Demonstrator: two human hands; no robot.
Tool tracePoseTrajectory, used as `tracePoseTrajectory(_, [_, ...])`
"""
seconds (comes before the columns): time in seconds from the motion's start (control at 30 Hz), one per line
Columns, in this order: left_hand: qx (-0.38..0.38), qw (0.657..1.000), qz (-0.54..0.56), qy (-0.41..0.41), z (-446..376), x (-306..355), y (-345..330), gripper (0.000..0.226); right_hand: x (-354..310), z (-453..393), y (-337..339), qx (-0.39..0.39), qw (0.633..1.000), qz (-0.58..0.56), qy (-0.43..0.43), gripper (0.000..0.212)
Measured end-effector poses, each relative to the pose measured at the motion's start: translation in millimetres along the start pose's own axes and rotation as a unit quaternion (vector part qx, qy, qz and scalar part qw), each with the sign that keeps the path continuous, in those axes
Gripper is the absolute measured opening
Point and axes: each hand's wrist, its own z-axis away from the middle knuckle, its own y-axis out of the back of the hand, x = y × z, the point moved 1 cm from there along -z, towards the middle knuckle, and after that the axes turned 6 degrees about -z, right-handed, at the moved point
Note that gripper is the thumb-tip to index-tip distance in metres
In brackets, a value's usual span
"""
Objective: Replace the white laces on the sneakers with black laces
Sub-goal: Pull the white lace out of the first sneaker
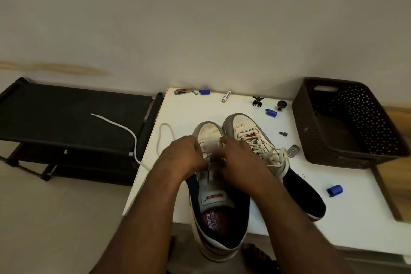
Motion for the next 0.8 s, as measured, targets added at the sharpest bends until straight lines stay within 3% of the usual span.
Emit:
tracePoseTrajectory(0.13, [0.018, 0.999, 0.036, 0.013, -1.3, -4.9, 6.5, 0.015, 3.0, -6.6, -4.0, 0.057, 0.997, -0.058, 0.004, 0.021])
tracePoseTrajectory(0.2, [0.002, 0.997, 0.069, 0.028, -3.3, -10.8, 9.7, 0.019, 12.1, -6.3, 3.7, 0.107, 0.982, -0.149, -0.048, 0.006])
tracePoseTrajectory(0.3, [-0.009, 0.997, 0.067, 0.037, -6.3, -12.7, 9.6, 0.021, 22.0, -3.1, 12.8, 0.139, 0.954, -0.246, -0.099, 0.011])
tracePoseTrajectory(0.43, [0.012, 0.999, 0.029, 0.016, -8.3, -9.4, 6.4, 0.026, 5.9, -4.2, -1.2, 0.068, 0.995, -0.076, -0.003, 0.038])
tracePoseTrajectory(0.53, [-0.001, 0.999, 0.04, -0.004, -5.6, -9.8, 7.2, 0.025, -3.7, -8.6, -16.3, 0.05, 0.999, 0.005, 0.015, 0.03])
tracePoseTrajectory(0.6, [-0.005, 0.999, 0.043, -0.01, -4.1, -10.8, 8.3, 0.024, -3.4, -10.6, -17.1, 0.087, 0.995, -0.043, 0.016, 0.023])
tracePoseTrajectory(0.67, [-0.006, 0.999, 0.047, -0.008, -4.6, -11.6, 8.9, 0.025, 4.2, -10.0, -6.8, 0.152, 0.963, -0.219, -0.051, 0.011])
tracePoseTrajectory(0.73, [-0.01, 0.999, 0.047, -0.007, -6.3, -11.6, 8.8, 0.025, 17.8, -6.0, 8.0, 0.236, 0.88, -0.392, -0.131, 0.01])
tracePoseTrajectory(0.8, [-0.01, 0.999, 0.042, -0.009, -7.0, -10.8, 8.6, 0.025, 28.0, -2.0, 18.7, 0.303, 0.876, -0.351, -0.133, 0.005])
